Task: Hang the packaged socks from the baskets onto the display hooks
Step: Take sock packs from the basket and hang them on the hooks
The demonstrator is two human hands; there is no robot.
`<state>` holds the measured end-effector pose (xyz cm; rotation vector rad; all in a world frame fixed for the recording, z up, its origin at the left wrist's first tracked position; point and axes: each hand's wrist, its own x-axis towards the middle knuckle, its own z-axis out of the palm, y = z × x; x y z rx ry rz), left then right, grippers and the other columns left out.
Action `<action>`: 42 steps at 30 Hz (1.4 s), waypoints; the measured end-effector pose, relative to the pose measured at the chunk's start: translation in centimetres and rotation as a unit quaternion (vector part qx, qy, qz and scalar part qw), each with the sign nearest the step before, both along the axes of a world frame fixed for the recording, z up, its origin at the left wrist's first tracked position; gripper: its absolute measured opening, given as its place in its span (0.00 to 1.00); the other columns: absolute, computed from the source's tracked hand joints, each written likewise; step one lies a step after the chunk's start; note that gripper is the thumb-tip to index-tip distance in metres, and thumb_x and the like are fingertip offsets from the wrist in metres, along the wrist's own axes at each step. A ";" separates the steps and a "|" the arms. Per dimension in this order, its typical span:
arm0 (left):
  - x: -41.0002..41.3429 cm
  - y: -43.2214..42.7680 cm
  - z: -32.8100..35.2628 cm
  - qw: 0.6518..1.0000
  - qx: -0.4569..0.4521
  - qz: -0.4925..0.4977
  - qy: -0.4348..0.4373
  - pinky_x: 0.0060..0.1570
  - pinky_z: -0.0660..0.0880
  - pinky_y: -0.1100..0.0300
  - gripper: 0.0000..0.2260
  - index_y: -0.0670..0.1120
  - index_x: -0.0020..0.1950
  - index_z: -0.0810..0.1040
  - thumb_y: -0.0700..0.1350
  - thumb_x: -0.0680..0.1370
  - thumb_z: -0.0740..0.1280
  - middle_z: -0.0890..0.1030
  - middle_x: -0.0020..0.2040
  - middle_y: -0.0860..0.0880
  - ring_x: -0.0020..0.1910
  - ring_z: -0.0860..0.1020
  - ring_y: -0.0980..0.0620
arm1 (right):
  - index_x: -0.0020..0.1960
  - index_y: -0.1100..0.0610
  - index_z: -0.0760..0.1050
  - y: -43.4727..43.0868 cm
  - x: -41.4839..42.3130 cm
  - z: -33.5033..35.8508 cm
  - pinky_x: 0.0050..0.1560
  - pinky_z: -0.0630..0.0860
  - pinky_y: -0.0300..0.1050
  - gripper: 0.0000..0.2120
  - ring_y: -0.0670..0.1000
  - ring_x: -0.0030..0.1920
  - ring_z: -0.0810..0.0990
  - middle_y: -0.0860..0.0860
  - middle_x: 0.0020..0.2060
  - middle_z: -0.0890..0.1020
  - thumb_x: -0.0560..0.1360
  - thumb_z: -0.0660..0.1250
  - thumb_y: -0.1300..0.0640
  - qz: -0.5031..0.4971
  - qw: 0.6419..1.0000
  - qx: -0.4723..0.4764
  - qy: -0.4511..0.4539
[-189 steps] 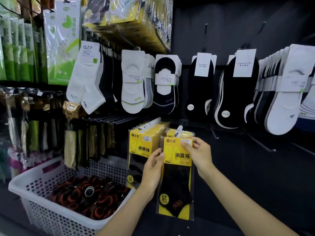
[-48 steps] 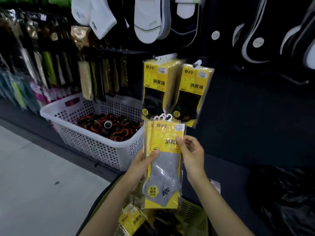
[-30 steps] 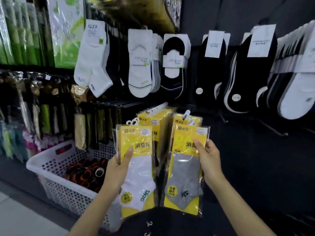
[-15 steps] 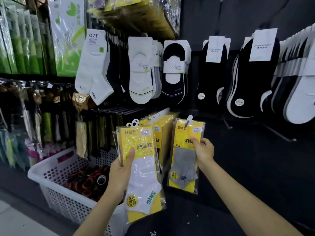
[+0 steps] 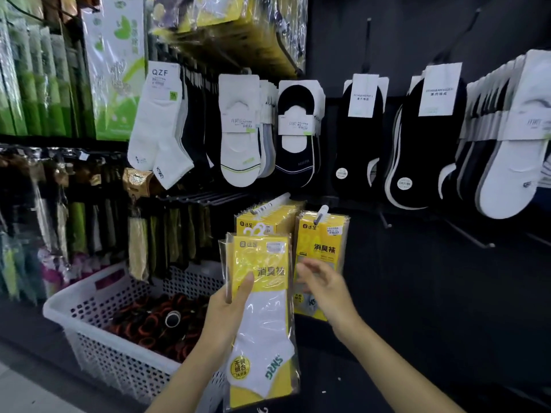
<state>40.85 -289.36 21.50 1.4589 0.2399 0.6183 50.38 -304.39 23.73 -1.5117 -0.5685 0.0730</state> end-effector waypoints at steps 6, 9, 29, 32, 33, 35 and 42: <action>-0.1 -1.5 0.2 0.999 -0.036 -0.003 -0.017 0.32 0.79 0.63 0.14 0.47 0.46 0.83 0.52 0.64 0.75 0.86 0.41 0.47 0.40 0.85 0.49 | 0.50 0.53 0.80 0.0 -2.3 -0.2 0.48 0.81 0.40 0.07 0.46 0.48 0.84 0.47 0.45 0.86 0.73 0.72 0.58 -0.004 0.998 0.058 0.031; -0.3 -1.3 0.1 1.000 -0.020 0.011 -0.014 0.31 0.78 0.62 0.16 0.46 0.45 0.83 0.55 0.64 0.75 0.86 0.39 0.47 0.38 0.85 0.49 | 0.52 0.55 0.80 -0.6 -2.4 -0.3 0.42 0.81 0.38 0.08 0.48 0.46 0.85 0.49 0.45 0.86 0.73 0.71 0.59 0.021 0.994 0.073 0.078; -0.6 3.7 0.6 0.976 0.122 0.178 -0.039 0.29 0.58 0.60 0.23 0.48 0.30 0.55 0.58 0.77 0.59 0.56 0.21 0.55 0.21 0.55 0.59 | 0.50 0.56 0.78 -2.5 4.9 1.2 0.44 0.81 0.47 0.04 0.51 0.43 0.85 0.53 0.42 0.86 0.76 0.67 0.61 -0.138 0.987 0.078 0.003; -0.3 3.6 0.8 0.976 0.125 0.169 -0.051 0.25 0.58 0.67 0.22 0.48 0.29 0.56 0.58 0.76 0.59 0.57 0.21 0.55 0.20 0.56 0.59 | 0.49 0.56 0.80 -1.7 6.4 0.8 0.40 0.80 0.42 0.04 0.49 0.40 0.85 0.51 0.40 0.86 0.77 0.67 0.61 -0.138 0.988 0.063 0.010; -0.3 3.5 0.8 0.977 0.127 0.162 -0.055 0.22 0.57 0.69 0.22 0.48 0.29 0.56 0.58 0.76 0.59 0.57 0.21 0.55 0.20 0.56 0.59 | 0.48 0.56 0.80 -1.5 6.9 0.7 0.38 0.80 0.40 0.03 0.48 0.40 0.85 0.51 0.40 0.86 0.77 0.67 0.61 -0.137 0.988 0.063 0.018; -0.1 3.3 0.8 0.979 0.124 0.149 -0.056 0.20 0.56 0.71 0.21 0.49 0.28 0.57 0.58 0.75 0.60 0.57 0.20 0.55 0.19 0.56 0.59 | 0.45 0.56 0.80 -1.1 7.9 0.2 0.41 0.81 0.43 0.03 0.50 0.41 0.85 0.53 0.41 0.86 0.76 0.68 0.60 -0.140 0.987 0.067 0.040; 0.4 2.3 0.5 0.983 0.115 0.131 -0.055 0.21 0.56 0.70 0.22 0.48 0.29 0.57 0.60 0.74 0.60 0.57 0.22 0.55 0.21 0.56 0.59 | 0.45 0.59 0.76 -1.0 10.5 -0.9 0.39 0.74 0.41 0.14 0.49 0.41 0.78 0.50 0.39 0.79 0.69 0.75 0.51 -0.271 0.962 0.008 0.044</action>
